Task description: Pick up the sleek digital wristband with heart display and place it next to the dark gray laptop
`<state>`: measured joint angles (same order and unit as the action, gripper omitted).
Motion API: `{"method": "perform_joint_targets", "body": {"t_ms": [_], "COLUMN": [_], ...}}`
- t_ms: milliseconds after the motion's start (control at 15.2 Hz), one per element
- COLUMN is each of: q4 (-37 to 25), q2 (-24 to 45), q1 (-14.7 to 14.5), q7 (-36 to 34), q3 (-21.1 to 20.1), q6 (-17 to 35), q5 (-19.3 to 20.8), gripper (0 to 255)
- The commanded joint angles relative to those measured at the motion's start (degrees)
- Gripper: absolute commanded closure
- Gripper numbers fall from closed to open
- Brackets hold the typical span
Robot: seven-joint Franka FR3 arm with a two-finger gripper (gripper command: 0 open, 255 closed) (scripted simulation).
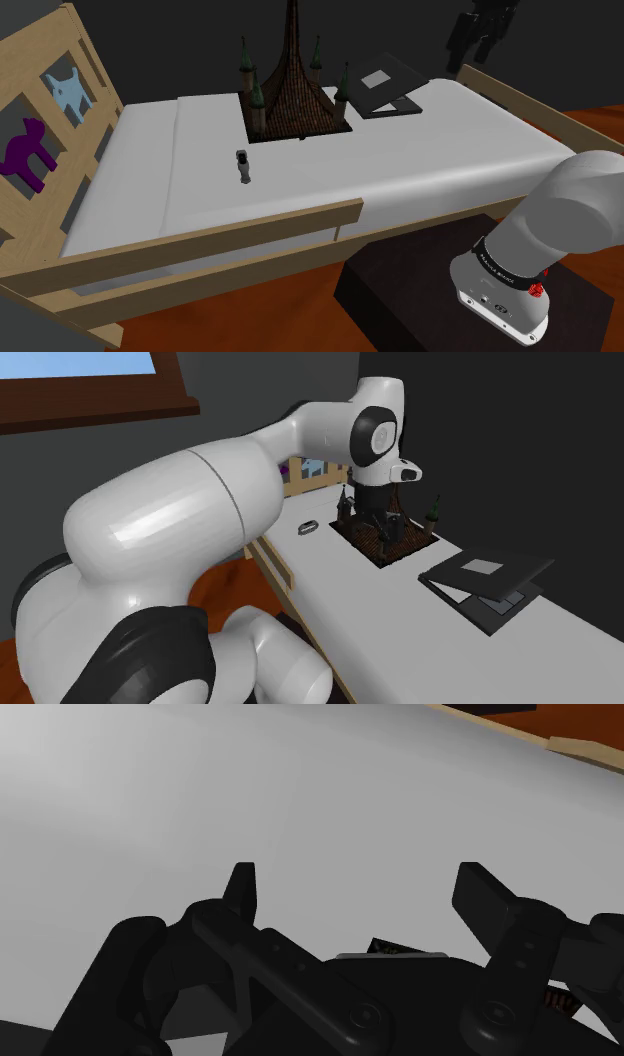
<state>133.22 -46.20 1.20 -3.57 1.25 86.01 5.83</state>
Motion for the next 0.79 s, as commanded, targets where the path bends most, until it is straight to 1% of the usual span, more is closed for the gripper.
{"method": "perform_joint_targets", "body": {"t_ms": [0,396,726], "q4": [0.00,2.69,2.88], "q2": [0.00,4.66,10.60], "q1": [0.00,-1.70,-2.96], "q7": [0.00,-8.19,-14.71], "q3": [0.00,-5.77,-10.55], "q6": [0.00,7.15,13.46], "q5": [0.00,-4.85,-8.07], "gripper": [0,0,0]}}
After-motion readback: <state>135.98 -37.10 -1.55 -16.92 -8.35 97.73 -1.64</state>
